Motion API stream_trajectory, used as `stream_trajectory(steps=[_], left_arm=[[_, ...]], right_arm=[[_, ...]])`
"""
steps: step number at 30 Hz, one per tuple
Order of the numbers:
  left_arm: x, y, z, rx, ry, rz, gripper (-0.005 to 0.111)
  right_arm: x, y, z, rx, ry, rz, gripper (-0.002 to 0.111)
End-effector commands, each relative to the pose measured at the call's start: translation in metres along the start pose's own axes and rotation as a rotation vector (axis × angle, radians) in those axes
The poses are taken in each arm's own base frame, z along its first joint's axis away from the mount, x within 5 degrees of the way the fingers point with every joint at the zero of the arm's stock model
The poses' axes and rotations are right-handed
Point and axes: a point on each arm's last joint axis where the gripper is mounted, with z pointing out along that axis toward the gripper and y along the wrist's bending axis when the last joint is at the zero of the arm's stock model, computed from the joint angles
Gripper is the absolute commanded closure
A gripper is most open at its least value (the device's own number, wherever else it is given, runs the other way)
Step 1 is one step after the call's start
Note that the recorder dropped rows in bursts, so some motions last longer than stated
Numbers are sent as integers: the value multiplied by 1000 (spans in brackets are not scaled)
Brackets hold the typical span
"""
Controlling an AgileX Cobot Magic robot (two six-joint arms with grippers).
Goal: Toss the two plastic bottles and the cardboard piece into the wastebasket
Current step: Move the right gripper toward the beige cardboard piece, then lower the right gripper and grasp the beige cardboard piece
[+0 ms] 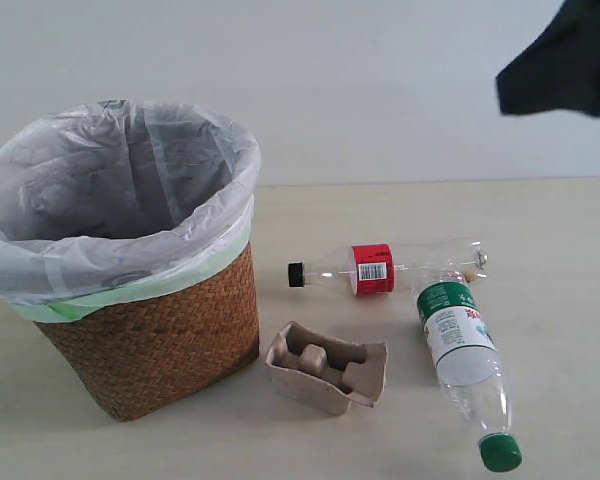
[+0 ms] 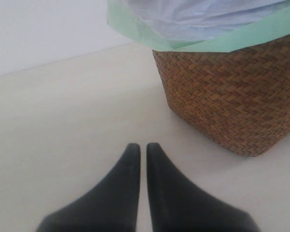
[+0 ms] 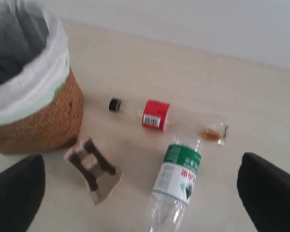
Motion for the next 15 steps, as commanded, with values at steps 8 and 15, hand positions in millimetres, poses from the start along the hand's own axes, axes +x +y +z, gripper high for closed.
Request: stream_trajectory(steps=[8, 15], left_arm=[[0, 0, 0, -4, -13, -18, 103], [0, 0, 0, -4, -13, -18, 103]], right_arm=[[22, 16, 139, -336, 475, -191, 5], [49, 21, 191, -403, 611, -321, 5]])
